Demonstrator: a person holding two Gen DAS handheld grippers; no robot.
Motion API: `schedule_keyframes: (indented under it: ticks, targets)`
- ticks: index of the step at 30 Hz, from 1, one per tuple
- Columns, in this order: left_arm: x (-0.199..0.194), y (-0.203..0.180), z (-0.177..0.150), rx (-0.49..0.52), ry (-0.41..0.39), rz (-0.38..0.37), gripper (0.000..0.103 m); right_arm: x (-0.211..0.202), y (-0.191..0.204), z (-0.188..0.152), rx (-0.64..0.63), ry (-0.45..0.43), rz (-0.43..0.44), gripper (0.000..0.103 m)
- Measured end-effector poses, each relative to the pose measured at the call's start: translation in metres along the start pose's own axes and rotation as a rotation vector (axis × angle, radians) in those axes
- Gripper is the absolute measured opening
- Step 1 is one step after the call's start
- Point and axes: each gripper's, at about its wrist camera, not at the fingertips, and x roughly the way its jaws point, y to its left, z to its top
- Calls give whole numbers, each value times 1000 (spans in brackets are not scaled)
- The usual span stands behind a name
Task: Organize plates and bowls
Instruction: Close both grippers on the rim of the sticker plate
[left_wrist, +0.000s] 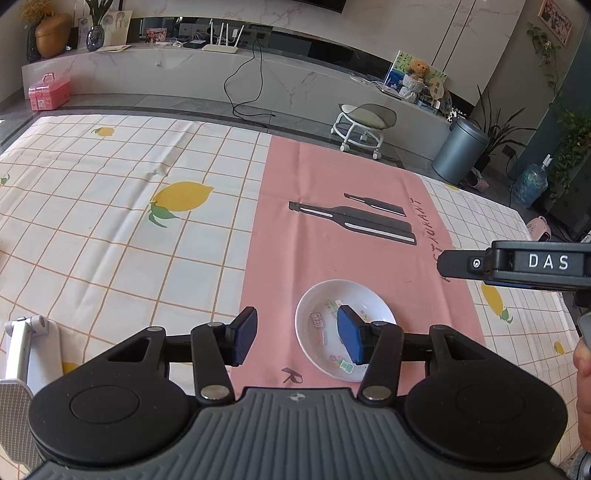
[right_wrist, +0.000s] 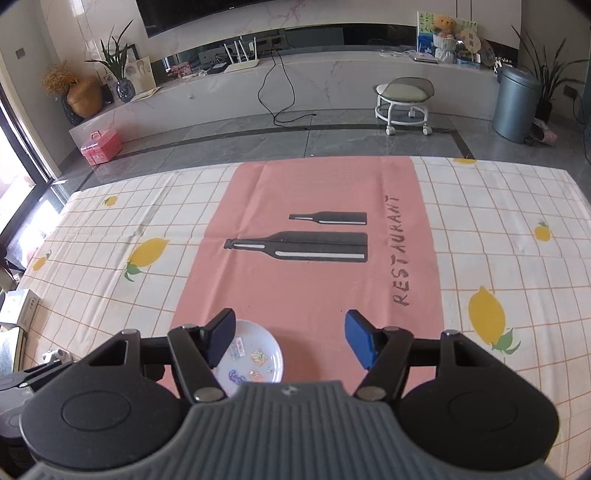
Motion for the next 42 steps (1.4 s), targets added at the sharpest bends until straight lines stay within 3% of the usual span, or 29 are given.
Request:
schedule_keyframes:
  ticks: [5, 14, 21, 26, 30, 37, 42]
  targets:
    - [20, 2, 1, -31, 41, -16, 59, 26, -4, -14, 31, 47, 83, 64]
    - [39, 2, -9, -2, 99, -5, 55, 54, 0, -31, -14, 127, 66, 64]
    - [45, 2, -14, 15, 96, 10, 54, 72, 1, -37, -11, 159, 57, 59]
    - [45, 3, -16, 18, 87, -6, 33, 76, 5, -40, -47, 153, 23, 60]
    - [46, 2, -17, 39, 72, 8, 28, 77, 8, -41, -75, 137, 17, 60]
    - [49, 2, -17, 41, 78, -35, 8, 76, 7, -41, -94, 119, 19, 19]
    - [48, -1, -19, 57, 69, -24, 8, 76, 12, -43, -118, 126, 59, 6]
